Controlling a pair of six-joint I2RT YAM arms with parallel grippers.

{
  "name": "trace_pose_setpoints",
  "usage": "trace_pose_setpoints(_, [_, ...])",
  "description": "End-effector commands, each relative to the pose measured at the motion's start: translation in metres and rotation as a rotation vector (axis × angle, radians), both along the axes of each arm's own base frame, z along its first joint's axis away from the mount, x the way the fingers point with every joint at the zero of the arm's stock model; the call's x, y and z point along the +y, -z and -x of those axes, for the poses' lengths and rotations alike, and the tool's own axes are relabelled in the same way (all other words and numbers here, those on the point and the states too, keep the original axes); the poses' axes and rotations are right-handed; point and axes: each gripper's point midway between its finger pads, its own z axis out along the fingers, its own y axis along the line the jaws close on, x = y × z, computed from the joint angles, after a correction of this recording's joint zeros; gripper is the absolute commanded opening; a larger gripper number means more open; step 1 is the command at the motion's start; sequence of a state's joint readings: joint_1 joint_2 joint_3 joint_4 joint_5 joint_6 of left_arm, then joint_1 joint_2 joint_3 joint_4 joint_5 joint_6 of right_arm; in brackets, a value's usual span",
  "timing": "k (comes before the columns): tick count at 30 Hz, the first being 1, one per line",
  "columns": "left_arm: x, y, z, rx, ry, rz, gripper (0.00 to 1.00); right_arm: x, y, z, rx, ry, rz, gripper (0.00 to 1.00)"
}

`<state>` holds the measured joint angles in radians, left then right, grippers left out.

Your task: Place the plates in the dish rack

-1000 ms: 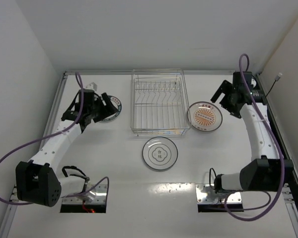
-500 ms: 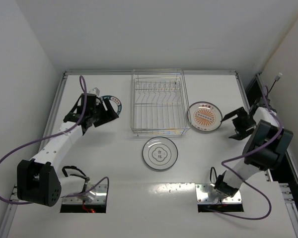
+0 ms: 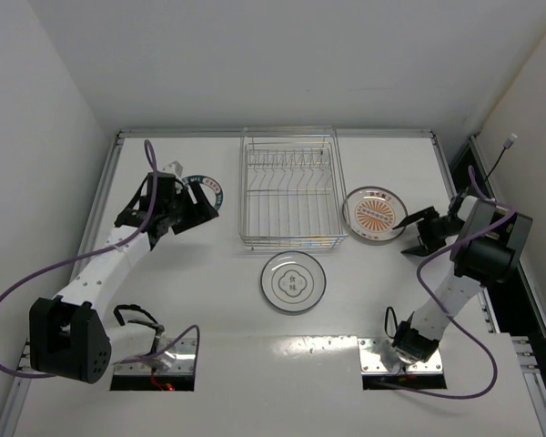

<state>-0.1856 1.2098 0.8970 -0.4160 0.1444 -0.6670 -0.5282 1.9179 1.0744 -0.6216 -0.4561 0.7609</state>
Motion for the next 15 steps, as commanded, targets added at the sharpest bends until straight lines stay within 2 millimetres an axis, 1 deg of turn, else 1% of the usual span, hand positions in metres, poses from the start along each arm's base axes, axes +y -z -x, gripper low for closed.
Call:
trace_pose_setpoints(1, [-0.002,-0.011,0.003,-0.048,-0.003,0.017,0.63,-0.007,-0.001,-0.018,-0.044,-0.004,-0.013,0.66])
trace_pose_setpoints(2, [-0.002,-0.011,0.003,-0.048,-0.003,0.017,0.63,-0.003,-0.001,-0.024,-0.057,-0.019,-0.018,0.63])
trace_pose_setpoints(3, [-0.002,-0.011,0.003,-0.048,-0.003,0.017,0.63,0.003,0.001,-0.024,-0.054,-0.031,-0.037,0.53])
trace_pose_setpoints(4, [0.001,-0.006,0.004,-0.038,-0.012,0.015,0.63,0.006,0.001,-0.028,-0.068,-0.026,-0.060,0.48])
trace_pose_setpoints(5, [0.001,-0.006,0.004,-0.038,-0.012,0.015,0.63,0.010,0.002,-0.030,-0.070,-0.027,-0.072,0.41])
trace_pose_setpoints(6, [0.004,-0.006,0.003,-0.035,-0.029,0.021,0.63,0.010,0.007,-0.032,-0.074,-0.028,-0.080,0.23])
trace_pose_setpoints(9, [0.007,-0.006,0.002,-0.035,-0.038,0.021,0.63,0.010,0.009,-0.034,-0.075,-0.029,-0.091,0.00])
trace_pose_setpoints(10, [0.008,-0.005,0.003,-0.026,-0.038,0.019,0.63,0.011,0.013,-0.031,-0.054,-0.027,-0.090,0.00])
trace_pose_setpoints(11, [0.008,-0.005,0.003,-0.026,-0.038,0.019,0.63,0.009,0.011,-0.031,-0.058,-0.026,-0.076,0.00])
trace_pose_setpoints(12, [0.008,-0.007,0.003,-0.026,-0.038,0.019,0.63,0.001,0.008,-0.027,-0.038,-0.021,-0.044,0.00])
trace_pose_setpoints(13, [0.010,-0.007,0.002,-0.028,-0.048,0.010,0.63,-0.004,0.001,-0.030,-0.045,-0.019,-0.015,0.00])
trace_pose_setpoints(14, [0.013,-0.008,0.003,-0.018,-0.058,0.008,0.63,-0.010,-0.017,-0.035,-0.088,-0.027,0.030,0.00])
trace_pose_setpoints(15, [0.016,-0.008,0.002,-0.019,-0.069,-0.002,0.63,-0.015,-0.030,-0.039,-0.114,-0.024,0.065,0.00])
